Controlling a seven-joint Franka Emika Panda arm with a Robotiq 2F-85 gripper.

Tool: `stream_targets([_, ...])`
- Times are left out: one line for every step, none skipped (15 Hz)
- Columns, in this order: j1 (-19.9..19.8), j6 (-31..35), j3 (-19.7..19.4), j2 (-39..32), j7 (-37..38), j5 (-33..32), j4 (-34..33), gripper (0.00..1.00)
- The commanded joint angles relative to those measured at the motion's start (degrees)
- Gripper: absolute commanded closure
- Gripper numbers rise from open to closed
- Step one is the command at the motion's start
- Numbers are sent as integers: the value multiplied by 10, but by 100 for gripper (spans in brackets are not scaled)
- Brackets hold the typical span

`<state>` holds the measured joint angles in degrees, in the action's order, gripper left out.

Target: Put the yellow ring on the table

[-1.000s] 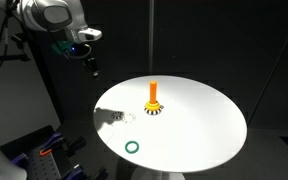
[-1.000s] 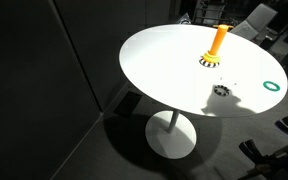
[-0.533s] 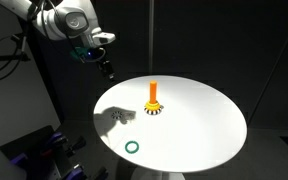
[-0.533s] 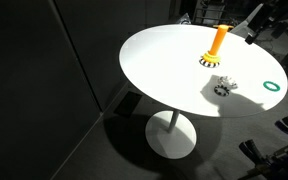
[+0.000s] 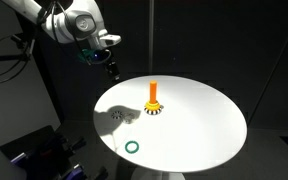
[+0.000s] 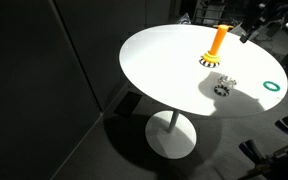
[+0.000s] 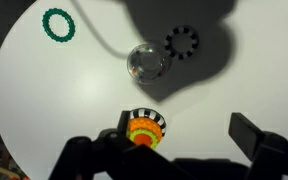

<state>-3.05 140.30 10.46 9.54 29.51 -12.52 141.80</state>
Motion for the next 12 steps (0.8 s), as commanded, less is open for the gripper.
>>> stream_targets([12, -2, -12, 0, 1, -2, -1, 0])
stream_targets([12, -2, -12, 0, 1, -2, -1, 0])
stream_targets([12, -2, -12, 0, 1, -2, -1, 0])
stream_targets([3, 26, -10, -9, 35, -27, -1, 0])
stream_targets([0, 34, -12, -18, 44, -34, -4, 0])
stream_targets([-3, 46, -14, -28, 56, -43, -7, 0])
stream_targets([-5, 57, -18, -38, 69, -53, -11, 0])
stream_targets([-6, 69, -23, -48, 79, -62, -14, 0])
stream_targets([-7, 83, -28, -62, 94, -74, -17, 0])
stream_targets([-6, 95, -34, -72, 105, -84, -19, 0])
stream_targets([-5, 112, -41, -85, 120, -102, -22, 0])
stream_targets([-4, 128, -48, -97, 137, -121, -25, 0])
